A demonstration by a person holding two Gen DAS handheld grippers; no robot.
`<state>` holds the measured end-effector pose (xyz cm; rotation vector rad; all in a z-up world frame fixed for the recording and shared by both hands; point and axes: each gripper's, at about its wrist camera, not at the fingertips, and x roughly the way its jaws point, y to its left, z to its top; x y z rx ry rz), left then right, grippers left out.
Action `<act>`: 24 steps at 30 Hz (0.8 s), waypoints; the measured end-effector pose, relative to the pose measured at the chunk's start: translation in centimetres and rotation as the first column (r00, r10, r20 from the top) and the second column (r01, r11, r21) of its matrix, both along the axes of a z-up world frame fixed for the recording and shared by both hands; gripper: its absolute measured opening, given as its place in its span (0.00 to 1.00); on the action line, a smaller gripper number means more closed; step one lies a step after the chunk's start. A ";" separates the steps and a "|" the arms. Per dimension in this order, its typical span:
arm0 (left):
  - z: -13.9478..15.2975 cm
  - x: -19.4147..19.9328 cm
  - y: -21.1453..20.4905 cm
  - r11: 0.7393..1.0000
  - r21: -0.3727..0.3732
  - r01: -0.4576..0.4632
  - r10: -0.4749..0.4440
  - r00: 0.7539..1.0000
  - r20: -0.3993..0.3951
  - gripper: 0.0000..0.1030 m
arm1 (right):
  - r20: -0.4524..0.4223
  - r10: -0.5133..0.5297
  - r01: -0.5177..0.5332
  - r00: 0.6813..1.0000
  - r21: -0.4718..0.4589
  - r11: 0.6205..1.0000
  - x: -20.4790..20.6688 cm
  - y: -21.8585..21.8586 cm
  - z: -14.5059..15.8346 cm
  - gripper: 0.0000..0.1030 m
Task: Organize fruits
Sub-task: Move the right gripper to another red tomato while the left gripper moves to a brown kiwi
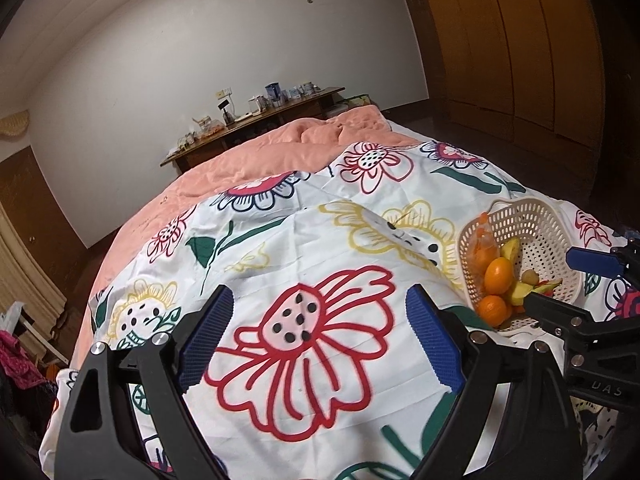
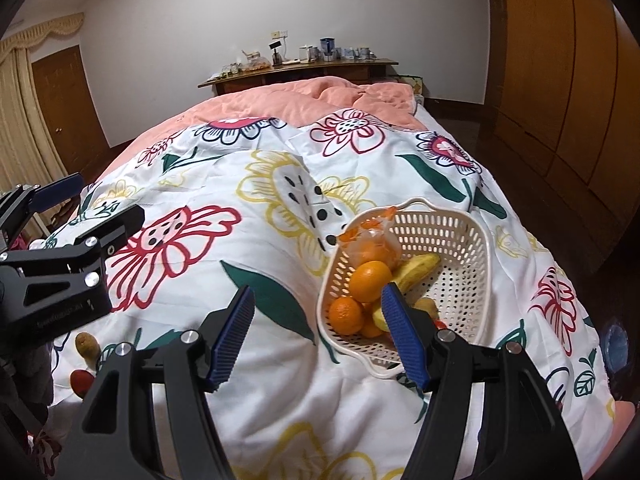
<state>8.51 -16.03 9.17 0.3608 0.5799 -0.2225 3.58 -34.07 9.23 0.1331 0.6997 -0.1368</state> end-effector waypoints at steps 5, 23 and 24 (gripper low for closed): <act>0.3 1.0 3.2 0.997 -0.081 -0.019 0.012 0.997 -0.076 0.87 | -0.020 0.045 -0.044 0.999 0.024 0.999 0.3 1.1 -0.1 0.64; -0.1 -0.1 12.0 0.978 -0.184 -0.102 0.074 0.986 -0.152 0.87 | -0.073 0.367 -0.354 0.927 0.154 0.923 0.0 9.5 -0.7 0.64; -0.4 -0.4 12.3 0.977 -0.186 -0.105 0.077 0.985 -0.156 0.87 | -0.076 0.385 -0.370 0.920 0.154 0.916 -0.1 10.0 -0.8 0.64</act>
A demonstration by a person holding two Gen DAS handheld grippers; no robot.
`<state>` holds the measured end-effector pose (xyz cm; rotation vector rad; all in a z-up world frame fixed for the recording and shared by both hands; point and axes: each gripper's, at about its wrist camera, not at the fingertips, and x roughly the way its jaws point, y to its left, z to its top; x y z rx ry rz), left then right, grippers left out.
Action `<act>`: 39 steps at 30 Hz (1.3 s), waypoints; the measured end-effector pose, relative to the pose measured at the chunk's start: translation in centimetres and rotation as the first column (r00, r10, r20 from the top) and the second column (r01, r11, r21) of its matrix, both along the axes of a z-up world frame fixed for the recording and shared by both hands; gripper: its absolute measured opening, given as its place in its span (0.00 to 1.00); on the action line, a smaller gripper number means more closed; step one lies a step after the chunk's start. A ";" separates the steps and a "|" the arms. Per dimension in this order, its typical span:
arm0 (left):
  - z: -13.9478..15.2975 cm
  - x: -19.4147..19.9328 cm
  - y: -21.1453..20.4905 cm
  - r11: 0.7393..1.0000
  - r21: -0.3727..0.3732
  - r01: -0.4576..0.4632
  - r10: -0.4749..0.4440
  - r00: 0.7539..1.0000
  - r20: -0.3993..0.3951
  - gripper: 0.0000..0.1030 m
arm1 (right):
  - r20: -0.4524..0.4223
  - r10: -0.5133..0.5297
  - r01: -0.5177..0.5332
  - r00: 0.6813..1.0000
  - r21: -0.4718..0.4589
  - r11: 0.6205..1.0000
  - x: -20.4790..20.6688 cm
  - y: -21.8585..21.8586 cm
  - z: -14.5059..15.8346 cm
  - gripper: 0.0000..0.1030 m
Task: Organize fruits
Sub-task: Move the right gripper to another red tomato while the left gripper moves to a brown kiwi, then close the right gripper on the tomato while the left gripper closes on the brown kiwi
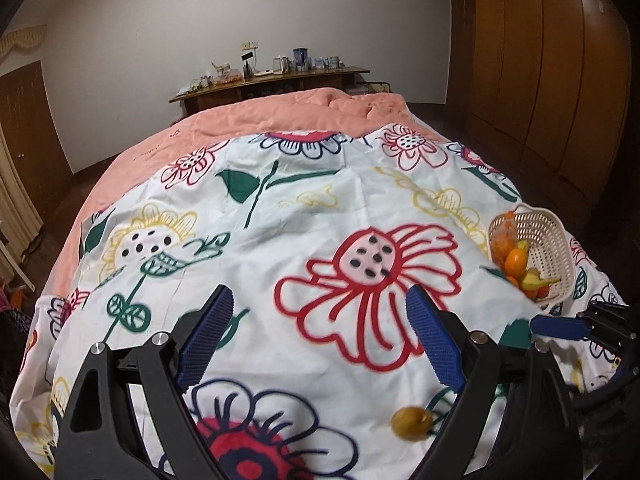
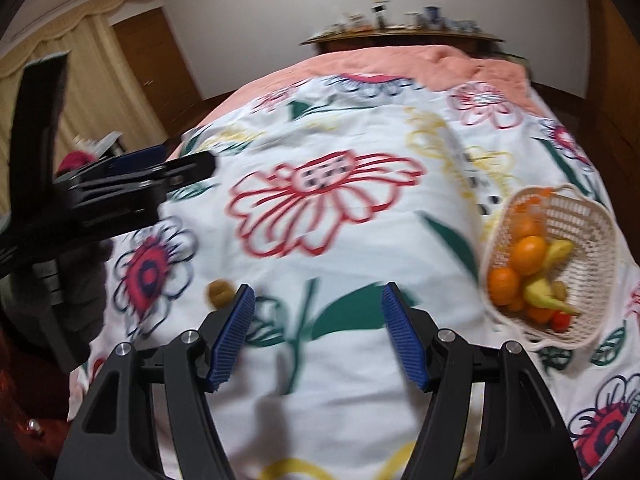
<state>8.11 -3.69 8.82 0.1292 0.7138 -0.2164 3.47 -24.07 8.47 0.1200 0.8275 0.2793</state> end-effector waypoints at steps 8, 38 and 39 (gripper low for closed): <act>-1.2 -1.1 2.0 0.999 -0.036 -0.011 0.010 1.000 -0.026 0.85 | -0.015 0.144 -0.145 0.989 -0.077 0.987 -1.2 4.3 -0.6 0.61; -3.1 -3.1 1.6 0.995 -0.075 0.060 -0.066 0.994 -0.083 0.62 | -0.043 0.222 -0.225 0.974 -0.106 0.969 -1.8 6.0 -1.5 0.26; -3.3 -3.3 1.4 0.995 -0.076 0.069 -0.076 0.993 -0.088 0.62 | -0.039 0.214 -0.217 0.976 -0.104 0.971 -1.8 5.6 -1.4 0.26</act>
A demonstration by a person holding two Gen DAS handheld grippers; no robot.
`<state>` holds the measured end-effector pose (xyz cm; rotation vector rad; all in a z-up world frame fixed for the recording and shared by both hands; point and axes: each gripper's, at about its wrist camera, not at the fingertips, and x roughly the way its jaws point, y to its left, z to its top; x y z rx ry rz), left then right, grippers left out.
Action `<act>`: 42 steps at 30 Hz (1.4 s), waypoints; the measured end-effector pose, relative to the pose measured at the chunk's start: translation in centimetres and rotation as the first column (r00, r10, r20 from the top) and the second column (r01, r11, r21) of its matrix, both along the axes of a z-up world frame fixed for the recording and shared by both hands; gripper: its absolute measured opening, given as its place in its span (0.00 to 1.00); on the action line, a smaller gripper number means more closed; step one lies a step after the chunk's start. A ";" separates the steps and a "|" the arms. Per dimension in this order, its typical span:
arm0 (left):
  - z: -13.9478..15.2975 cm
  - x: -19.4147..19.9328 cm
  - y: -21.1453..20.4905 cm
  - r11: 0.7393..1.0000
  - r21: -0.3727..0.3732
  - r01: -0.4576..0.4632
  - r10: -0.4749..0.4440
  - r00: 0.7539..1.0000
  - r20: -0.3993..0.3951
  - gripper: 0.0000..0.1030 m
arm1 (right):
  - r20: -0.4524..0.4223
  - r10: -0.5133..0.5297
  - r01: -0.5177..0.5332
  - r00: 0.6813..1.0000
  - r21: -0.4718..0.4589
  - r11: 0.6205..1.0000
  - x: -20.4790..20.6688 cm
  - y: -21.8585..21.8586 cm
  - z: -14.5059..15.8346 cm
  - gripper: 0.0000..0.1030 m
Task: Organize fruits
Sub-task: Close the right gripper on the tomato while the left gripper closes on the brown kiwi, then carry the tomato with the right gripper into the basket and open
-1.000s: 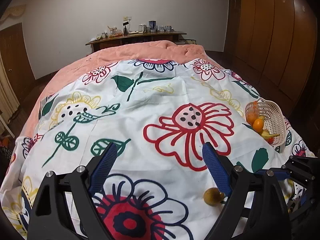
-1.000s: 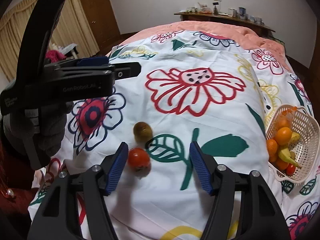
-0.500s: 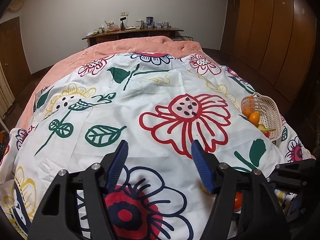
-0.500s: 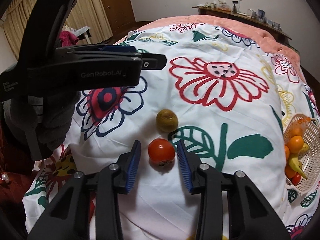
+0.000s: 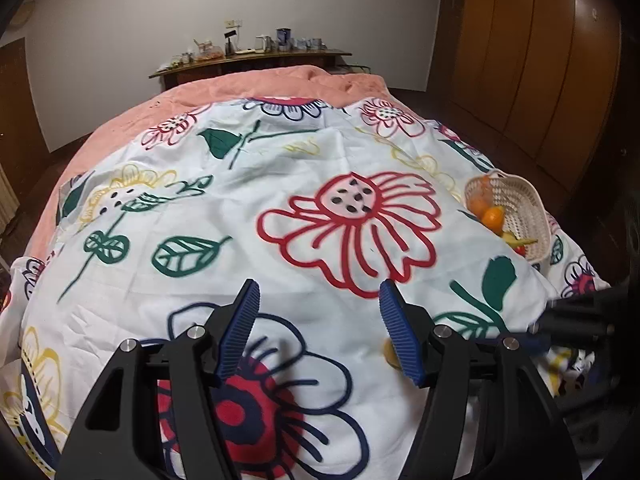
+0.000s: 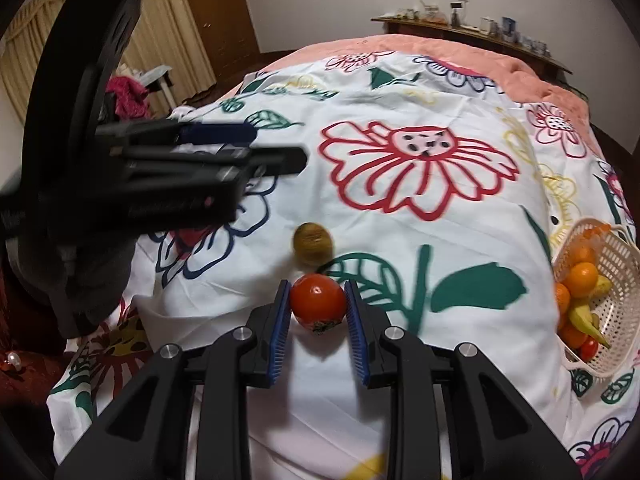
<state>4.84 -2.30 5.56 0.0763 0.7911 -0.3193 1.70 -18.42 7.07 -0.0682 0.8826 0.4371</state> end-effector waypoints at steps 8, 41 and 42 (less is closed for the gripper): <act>-1.2 -1.3 -2.0 0.997 -0.001 0.083 -0.083 0.996 -0.038 0.57 | 0.033 -0.090 0.089 0.995 0.027 0.996 -0.1 -3.2 1.1 0.26; -3.2 -1.5 -4.6 0.991 0.025 0.131 -0.128 0.987 -0.093 0.29 | 0.073 -0.284 0.274 0.956 0.126 0.954 0.3 -9.8 2.7 0.26; -3.0 -1.6 -4.7 0.991 0.030 0.128 -0.125 0.988 -0.089 0.29 | 0.074 -0.290 0.280 0.954 0.128 0.952 0.3 -10.0 2.7 0.26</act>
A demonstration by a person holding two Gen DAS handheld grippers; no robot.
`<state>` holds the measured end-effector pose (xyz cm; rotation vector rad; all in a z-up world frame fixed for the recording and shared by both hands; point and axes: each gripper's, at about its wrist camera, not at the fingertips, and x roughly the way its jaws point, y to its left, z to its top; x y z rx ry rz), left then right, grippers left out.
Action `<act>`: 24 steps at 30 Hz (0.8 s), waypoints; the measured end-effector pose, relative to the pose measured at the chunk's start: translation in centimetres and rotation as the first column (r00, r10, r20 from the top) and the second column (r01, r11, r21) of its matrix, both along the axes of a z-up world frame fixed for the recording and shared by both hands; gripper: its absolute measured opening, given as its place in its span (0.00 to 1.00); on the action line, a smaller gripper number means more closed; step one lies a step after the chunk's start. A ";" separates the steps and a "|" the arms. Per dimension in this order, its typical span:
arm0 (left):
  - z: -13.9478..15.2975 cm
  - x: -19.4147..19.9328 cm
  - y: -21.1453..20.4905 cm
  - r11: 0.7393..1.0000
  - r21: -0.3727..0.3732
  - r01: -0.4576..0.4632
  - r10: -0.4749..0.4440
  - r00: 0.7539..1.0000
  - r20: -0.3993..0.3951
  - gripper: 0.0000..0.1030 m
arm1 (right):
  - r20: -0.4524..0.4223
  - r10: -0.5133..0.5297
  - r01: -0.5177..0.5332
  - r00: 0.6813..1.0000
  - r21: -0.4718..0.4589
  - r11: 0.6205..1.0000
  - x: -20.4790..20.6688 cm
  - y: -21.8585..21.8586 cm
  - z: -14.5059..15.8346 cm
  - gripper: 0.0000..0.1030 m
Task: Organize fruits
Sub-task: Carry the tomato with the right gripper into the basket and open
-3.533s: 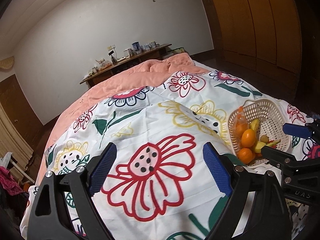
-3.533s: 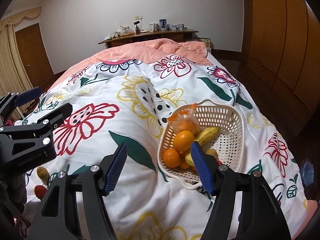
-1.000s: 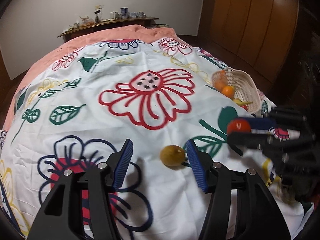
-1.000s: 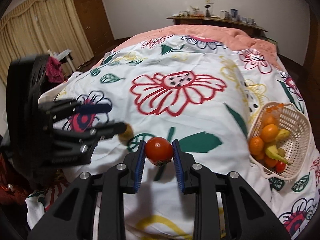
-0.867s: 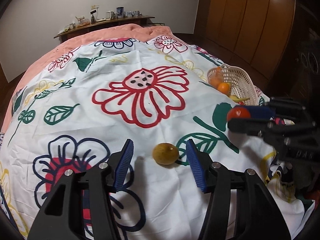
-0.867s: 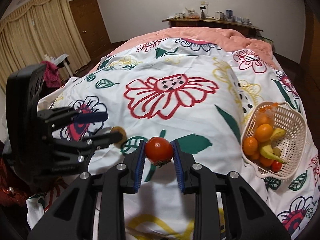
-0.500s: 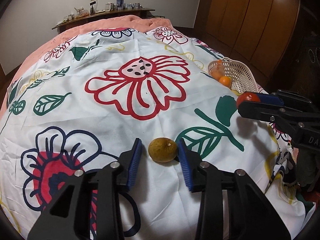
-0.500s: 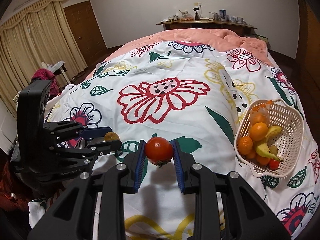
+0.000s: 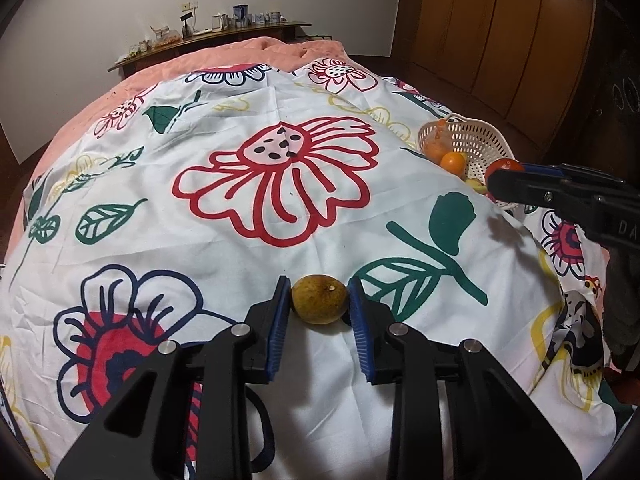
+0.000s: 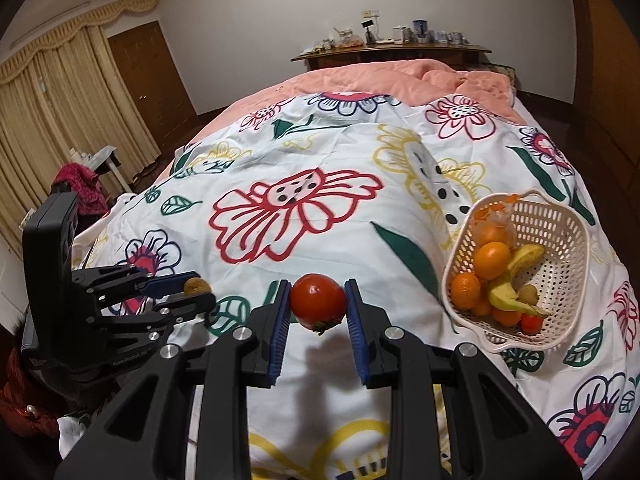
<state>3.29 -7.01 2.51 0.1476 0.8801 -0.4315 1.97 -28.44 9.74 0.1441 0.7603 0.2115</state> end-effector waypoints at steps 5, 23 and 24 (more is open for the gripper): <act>0.6 0.0 -0.5 1.000 0.010 0.001 -0.001 1.000 0.020 0.29 | 0.007 -0.043 0.043 0.999 0.011 0.999 -0.1 -1.6 0.1 0.26; 2.0 0.0 -2.3 0.999 0.029 0.014 -0.016 0.998 0.055 0.29 | 0.012 -0.224 0.224 0.974 0.047 0.974 -0.2 -8.7 -0.2 0.26; 2.0 0.0 -2.4 0.999 0.029 0.015 -0.016 0.998 0.056 0.29 | 0.012 -0.234 0.234 0.972 0.049 0.971 -0.2 -9.1 -0.3 0.26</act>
